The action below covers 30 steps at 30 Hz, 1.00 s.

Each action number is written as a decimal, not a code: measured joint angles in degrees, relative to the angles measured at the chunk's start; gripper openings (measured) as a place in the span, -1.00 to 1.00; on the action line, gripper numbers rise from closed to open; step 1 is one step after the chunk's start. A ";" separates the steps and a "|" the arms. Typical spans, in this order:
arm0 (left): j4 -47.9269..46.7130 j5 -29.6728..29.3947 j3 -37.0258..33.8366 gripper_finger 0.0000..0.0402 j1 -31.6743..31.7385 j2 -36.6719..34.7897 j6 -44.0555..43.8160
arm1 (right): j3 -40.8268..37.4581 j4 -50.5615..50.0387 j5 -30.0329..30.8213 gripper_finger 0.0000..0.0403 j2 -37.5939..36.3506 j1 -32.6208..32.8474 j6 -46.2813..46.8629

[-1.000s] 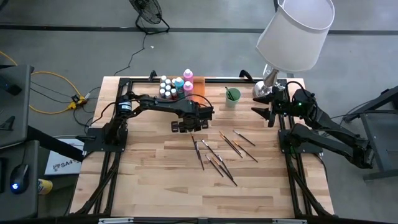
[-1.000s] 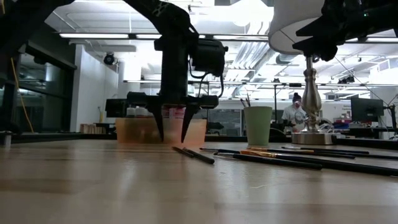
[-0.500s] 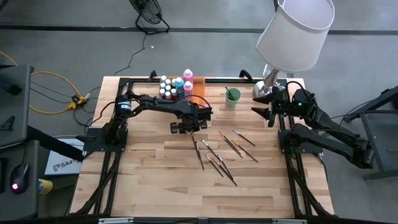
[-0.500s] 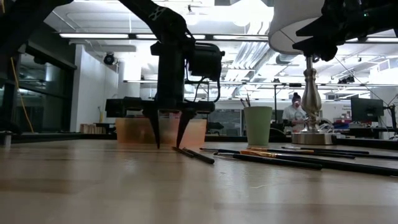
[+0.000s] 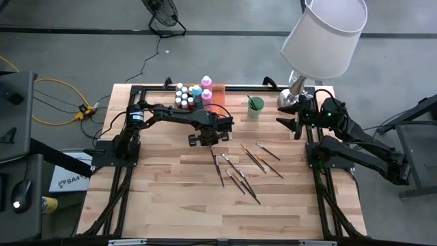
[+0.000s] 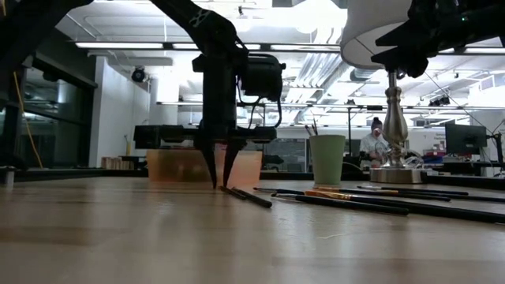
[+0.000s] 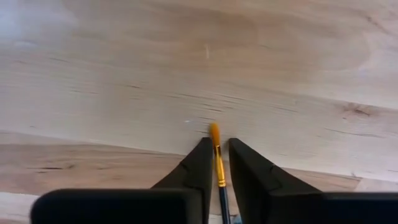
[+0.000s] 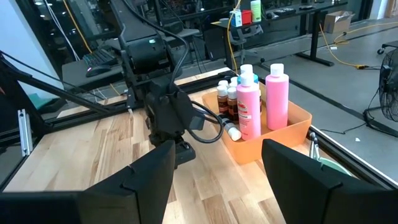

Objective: Pick & Place Paint Supplies
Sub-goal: Put the gold paint brush into the green cup

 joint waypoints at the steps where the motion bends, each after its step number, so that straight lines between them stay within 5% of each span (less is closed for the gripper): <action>1: 0.02 -0.10 0.00 -0.78 -0.02 0.00 0.02 | 0.00 0.00 0.00 0.17 -0.01 -0.01 -0.01; 15: 0.07 -0.33 -0.07 -0.99 -1.24 0.00 3.61 | 0.00 0.00 0.00 0.17 -0.02 0.00 -0.01; 30: 0.22 -16.07 1.18 -1.00 -9.36 -5.90 15.13 | 0.00 -0.03 0.00 0.17 0.01 0.00 -0.01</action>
